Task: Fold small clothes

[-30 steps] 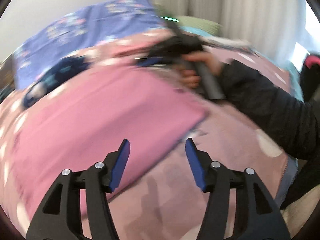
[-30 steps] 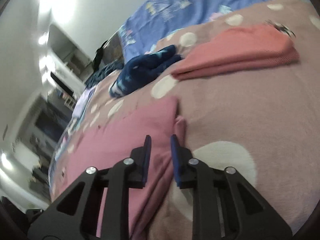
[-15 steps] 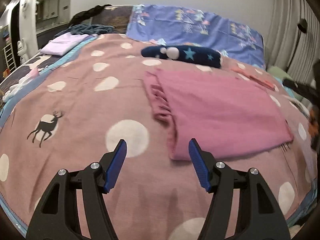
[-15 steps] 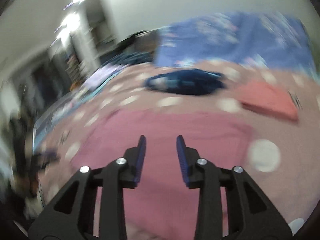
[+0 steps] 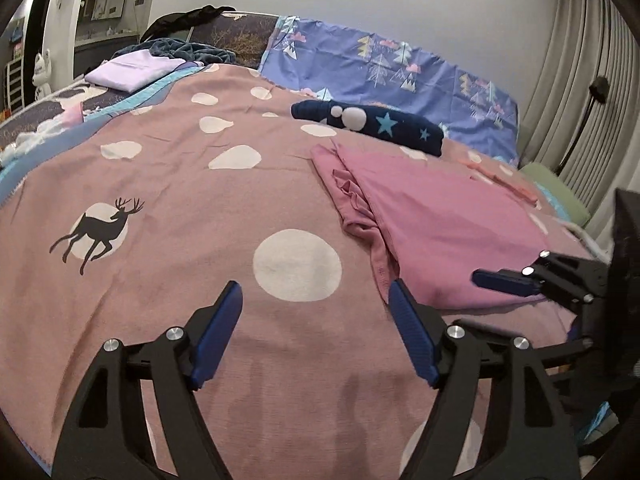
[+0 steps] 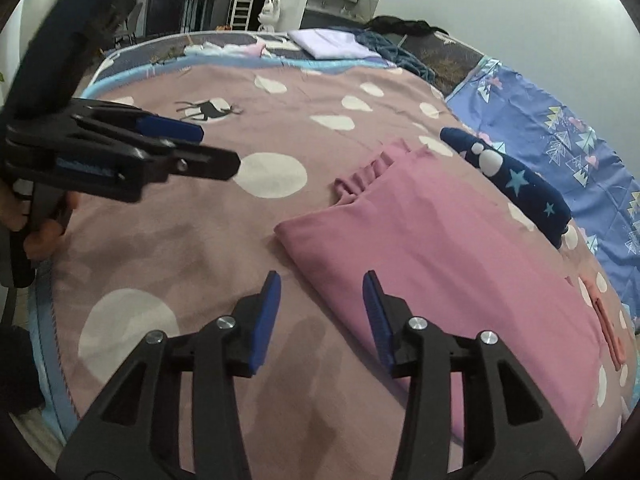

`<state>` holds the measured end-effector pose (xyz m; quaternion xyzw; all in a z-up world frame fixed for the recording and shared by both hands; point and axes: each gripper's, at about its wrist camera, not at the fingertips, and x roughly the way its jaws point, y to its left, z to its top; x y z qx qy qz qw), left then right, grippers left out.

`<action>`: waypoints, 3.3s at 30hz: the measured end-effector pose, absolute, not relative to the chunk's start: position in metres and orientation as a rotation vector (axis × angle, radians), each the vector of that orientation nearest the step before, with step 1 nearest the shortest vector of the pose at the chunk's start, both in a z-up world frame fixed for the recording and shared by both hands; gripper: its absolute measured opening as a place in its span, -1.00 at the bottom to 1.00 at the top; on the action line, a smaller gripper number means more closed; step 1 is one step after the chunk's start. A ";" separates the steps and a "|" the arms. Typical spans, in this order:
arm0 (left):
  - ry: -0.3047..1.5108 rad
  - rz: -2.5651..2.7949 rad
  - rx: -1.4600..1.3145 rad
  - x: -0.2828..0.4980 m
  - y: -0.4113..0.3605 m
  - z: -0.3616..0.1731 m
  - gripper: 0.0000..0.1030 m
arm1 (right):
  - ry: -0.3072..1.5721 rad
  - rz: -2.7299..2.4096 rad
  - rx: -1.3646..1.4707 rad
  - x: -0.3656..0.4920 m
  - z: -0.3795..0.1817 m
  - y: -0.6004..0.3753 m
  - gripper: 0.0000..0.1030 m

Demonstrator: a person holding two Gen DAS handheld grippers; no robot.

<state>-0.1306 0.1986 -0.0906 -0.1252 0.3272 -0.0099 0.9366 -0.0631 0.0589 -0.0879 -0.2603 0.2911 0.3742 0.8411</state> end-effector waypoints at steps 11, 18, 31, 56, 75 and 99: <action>0.646 -0.053 -0.404 -0.118 0.235 -0.102 0.72 | 0.554 0.620 -0.720 -0.060 -0.114 0.105 -0.02; 0.654 -0.086 -0.432 -0.098 0.244 -0.100 0.72 | 0.471 0.525 -0.817 -0.061 -0.121 0.126 -0.04; 0.799 -0.389 -0.656 0.055 0.239 -0.116 0.72 | 0.436 0.587 -0.576 -0.055 -0.079 0.095 -0.91; 0.815 -0.435 -0.684 0.099 0.229 -0.130 0.43 | 0.657 0.666 -0.507 -0.046 -0.106 0.108 -0.90; 0.832 -0.416 -0.667 0.123 0.223 -0.145 -0.68 | 0.610 0.624 -0.513 -0.068 -0.097 0.086 -0.21; 0.853 -0.417 -0.617 0.128 0.215 -0.142 -0.70 | 0.680 0.534 -0.527 -0.008 -0.112 0.122 -0.80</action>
